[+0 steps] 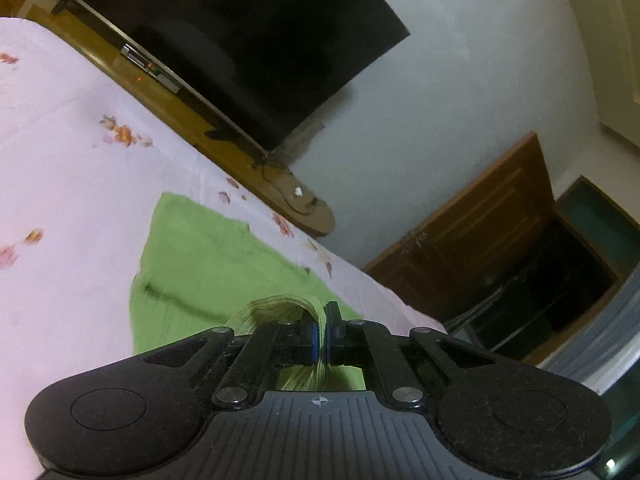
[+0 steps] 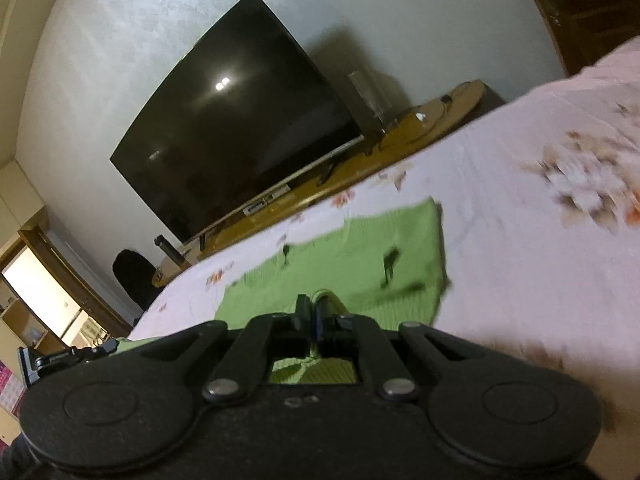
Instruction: Fold small clothes
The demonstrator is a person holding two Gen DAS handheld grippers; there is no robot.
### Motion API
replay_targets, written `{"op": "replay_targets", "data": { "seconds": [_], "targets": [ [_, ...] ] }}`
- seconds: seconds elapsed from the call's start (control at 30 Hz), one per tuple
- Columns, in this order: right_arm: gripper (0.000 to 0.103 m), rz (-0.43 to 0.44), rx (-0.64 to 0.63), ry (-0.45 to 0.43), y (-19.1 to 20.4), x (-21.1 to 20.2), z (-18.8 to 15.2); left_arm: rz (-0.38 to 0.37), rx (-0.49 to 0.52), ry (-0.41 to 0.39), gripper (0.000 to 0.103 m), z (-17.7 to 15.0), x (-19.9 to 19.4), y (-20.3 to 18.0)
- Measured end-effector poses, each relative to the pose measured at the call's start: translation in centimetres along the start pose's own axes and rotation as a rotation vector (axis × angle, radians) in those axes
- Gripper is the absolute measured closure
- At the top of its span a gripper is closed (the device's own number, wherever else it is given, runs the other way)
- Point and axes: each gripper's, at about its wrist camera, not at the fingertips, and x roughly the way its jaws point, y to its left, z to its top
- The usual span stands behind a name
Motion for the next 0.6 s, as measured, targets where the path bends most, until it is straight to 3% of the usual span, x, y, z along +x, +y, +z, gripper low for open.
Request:
{"op": "replay_targets", "data": {
  "seconds": [0.3,0.6],
  "targets": [
    [0.099,0.025,0.065,0.058,-3.8,10.2,7.2,0.067,0.003,0.042,0.100,5.5,10.2,2.2],
    [0.099,0.048,0.202,0.150,-10.7,21.5,9.5,0.154,-0.065,0.096,0.099,7.8,19.6,8.9]
  ]
}}
